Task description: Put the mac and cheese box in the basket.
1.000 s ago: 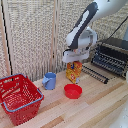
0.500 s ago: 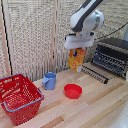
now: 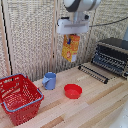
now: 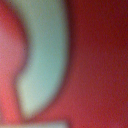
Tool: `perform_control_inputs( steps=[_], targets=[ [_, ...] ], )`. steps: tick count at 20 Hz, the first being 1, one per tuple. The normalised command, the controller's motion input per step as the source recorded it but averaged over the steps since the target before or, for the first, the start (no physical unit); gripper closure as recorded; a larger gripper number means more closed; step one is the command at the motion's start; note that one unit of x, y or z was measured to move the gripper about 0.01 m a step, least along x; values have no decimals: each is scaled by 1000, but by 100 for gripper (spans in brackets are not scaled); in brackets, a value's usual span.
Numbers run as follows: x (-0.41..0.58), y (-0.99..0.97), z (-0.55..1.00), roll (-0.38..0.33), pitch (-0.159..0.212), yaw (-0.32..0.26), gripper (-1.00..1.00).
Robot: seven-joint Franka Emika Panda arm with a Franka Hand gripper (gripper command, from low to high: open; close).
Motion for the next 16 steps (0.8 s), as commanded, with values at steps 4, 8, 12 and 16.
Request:
perform_control_inputs(
  steps=[4,8,12,16],
  targets=[
    [434,786,823,0,126,27,100],
    [332,884,571,0,66,3,100],
    [265,934,352,-4,35,0,100],
    [206,975,94,-8,9,0,100]
  ],
)
